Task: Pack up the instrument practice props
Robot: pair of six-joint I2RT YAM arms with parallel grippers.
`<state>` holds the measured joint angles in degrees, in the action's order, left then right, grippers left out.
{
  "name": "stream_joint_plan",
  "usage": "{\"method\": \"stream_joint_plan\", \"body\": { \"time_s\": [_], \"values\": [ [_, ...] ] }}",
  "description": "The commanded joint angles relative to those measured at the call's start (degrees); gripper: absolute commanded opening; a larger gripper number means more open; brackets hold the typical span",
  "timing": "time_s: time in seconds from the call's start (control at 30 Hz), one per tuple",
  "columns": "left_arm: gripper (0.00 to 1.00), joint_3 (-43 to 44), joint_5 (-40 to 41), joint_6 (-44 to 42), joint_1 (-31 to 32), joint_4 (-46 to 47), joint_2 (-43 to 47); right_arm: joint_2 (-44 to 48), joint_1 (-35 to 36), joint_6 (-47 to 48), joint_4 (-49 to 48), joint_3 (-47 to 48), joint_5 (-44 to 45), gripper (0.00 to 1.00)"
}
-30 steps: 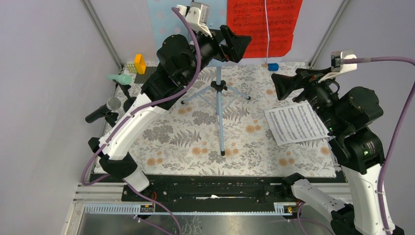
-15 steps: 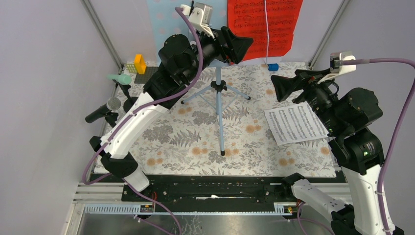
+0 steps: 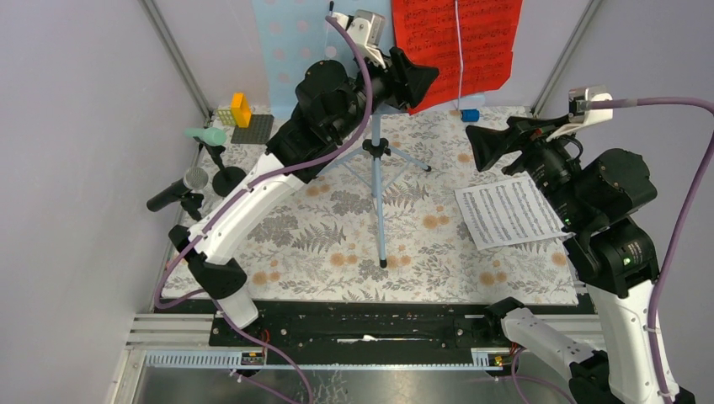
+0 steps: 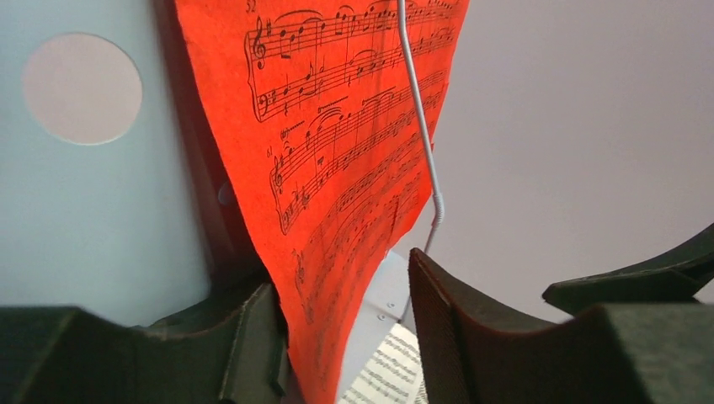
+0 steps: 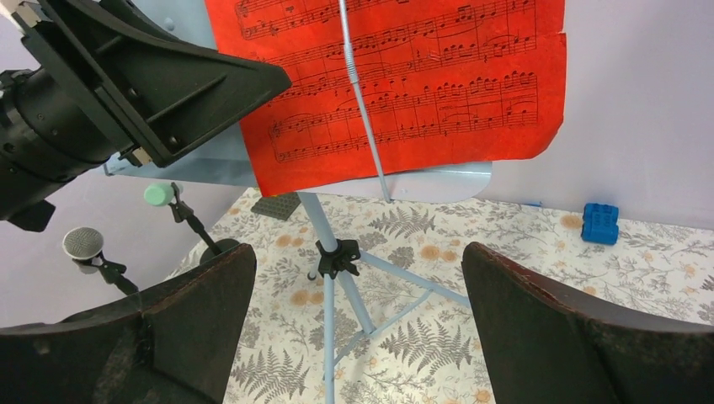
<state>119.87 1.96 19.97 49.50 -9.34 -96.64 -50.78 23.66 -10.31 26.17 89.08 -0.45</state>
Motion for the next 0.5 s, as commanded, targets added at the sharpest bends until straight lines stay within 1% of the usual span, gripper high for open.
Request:
{"method": "stream_joint_plan", "body": {
  "time_s": [0.0, 0.27, 0.33, 0.43, 0.47],
  "values": [
    [0.49, 1.7, 0.9, -0.4, -0.3, 3.2, -0.1, -0.9, 0.4, -0.5, -3.5, 1.0, 2.3, 1.00],
    [0.19, -0.6, 2.1, -1.0, -0.3, 5.4, 1.7, -1.7, 0.4, -0.5, -4.9, 0.8, 3.0, 1.00],
    [0.13, -1.1, 2.4, -1.3, -0.3, 5.9, 2.2, -2.0, 0.4, -0.8, -5.6, 0.9, 3.2, 1.00],
    [0.05, -1.1, 2.7, -1.6, -0.3, 6.3, 2.4, -4.3, 0.4, -0.8, -5.3, 3.6, 2.9, 1.00],
    [0.00, -1.1, 3.0, -1.5, -0.3, 6.3, 2.4, -5.3, 0.3, -0.6, -4.6, 5.1, 2.6, 1.00]
  ]
}}
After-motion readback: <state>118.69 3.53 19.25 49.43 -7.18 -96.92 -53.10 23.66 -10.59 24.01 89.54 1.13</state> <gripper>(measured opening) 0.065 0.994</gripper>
